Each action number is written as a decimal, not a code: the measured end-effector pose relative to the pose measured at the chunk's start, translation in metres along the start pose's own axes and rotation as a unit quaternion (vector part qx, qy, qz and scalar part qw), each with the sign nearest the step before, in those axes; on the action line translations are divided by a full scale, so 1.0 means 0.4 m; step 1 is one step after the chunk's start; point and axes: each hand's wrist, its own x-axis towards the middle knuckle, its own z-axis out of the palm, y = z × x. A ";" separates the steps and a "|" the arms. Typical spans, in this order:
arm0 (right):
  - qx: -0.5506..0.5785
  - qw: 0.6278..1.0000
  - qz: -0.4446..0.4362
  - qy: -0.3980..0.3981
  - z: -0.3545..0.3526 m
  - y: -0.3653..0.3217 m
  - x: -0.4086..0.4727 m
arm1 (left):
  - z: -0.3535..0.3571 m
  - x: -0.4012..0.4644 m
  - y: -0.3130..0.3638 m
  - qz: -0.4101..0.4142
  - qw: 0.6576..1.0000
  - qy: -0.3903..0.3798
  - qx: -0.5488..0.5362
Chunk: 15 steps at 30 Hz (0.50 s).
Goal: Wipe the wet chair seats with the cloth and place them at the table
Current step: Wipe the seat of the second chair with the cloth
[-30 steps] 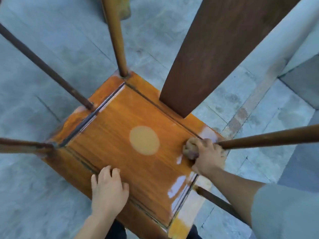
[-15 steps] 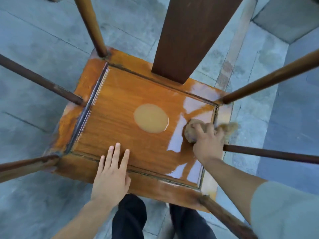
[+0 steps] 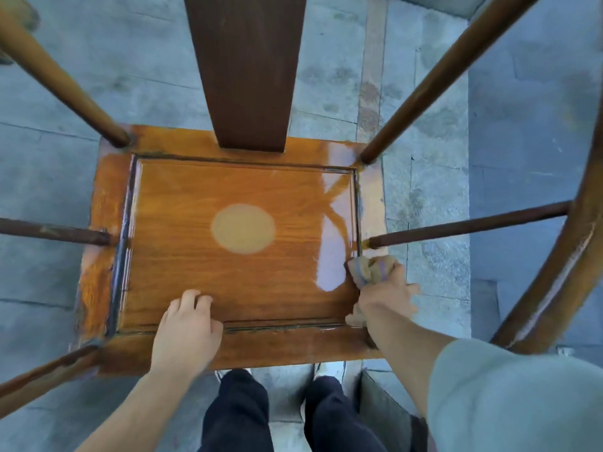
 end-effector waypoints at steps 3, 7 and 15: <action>-0.058 0.993 -0.085 0.061 0.079 0.016 -0.085 | -0.029 0.053 -0.018 0.008 1.000 0.018 -0.013; 0.054 0.998 -0.020 0.027 0.183 -0.036 -0.241 | -0.081 0.144 -0.067 0.069 0.995 0.033 0.061; 0.163 0.983 0.010 0.086 0.109 -0.341 -0.131 | -0.163 0.275 -0.135 0.045 0.998 0.036 0.006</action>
